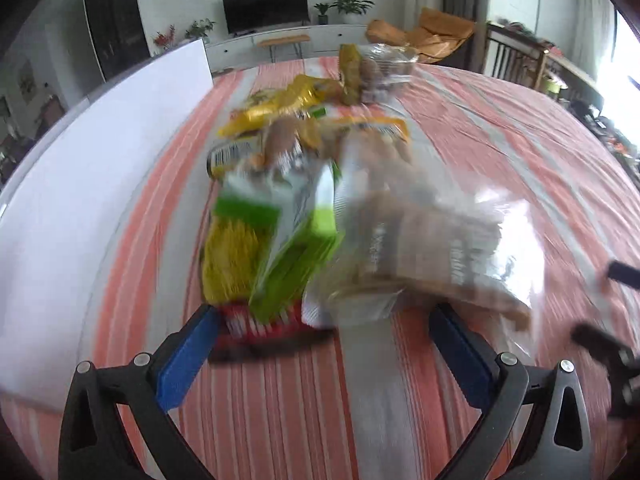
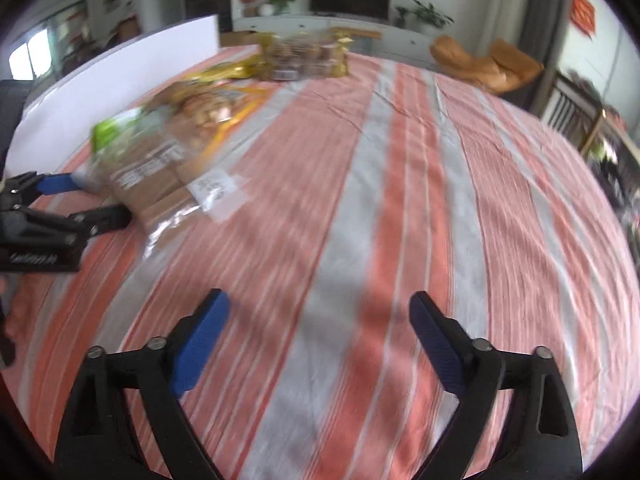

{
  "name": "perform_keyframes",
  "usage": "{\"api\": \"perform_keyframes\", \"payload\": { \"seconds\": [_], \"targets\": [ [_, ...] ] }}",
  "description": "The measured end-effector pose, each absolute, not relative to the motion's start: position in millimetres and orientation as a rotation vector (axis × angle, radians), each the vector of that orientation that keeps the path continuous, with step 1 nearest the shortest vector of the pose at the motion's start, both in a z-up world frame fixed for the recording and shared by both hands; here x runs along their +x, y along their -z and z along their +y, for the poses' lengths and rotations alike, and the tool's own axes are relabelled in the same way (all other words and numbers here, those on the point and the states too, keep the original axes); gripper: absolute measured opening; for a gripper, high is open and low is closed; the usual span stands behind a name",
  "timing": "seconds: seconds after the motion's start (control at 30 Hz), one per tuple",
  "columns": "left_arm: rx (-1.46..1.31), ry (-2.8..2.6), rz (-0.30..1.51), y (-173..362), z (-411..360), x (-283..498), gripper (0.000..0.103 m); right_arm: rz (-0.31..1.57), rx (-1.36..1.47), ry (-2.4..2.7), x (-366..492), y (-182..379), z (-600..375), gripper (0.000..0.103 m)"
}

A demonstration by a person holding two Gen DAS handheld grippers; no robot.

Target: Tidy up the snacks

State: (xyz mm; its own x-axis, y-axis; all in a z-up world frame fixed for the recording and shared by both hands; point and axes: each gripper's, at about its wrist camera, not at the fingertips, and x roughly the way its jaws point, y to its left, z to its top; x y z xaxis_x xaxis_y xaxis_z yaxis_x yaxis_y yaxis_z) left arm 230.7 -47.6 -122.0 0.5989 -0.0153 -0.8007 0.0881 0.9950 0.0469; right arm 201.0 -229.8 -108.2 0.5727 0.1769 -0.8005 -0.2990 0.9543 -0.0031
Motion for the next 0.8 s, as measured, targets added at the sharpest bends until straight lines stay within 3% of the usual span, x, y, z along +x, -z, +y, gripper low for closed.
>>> {"api": "perform_keyframes", "payload": {
  "seconds": [0.8],
  "targets": [
    [0.019,0.044,0.944,125,-33,239,0.103,0.932,-0.099,-0.258,209,111,-237,0.101]
  ]
}}
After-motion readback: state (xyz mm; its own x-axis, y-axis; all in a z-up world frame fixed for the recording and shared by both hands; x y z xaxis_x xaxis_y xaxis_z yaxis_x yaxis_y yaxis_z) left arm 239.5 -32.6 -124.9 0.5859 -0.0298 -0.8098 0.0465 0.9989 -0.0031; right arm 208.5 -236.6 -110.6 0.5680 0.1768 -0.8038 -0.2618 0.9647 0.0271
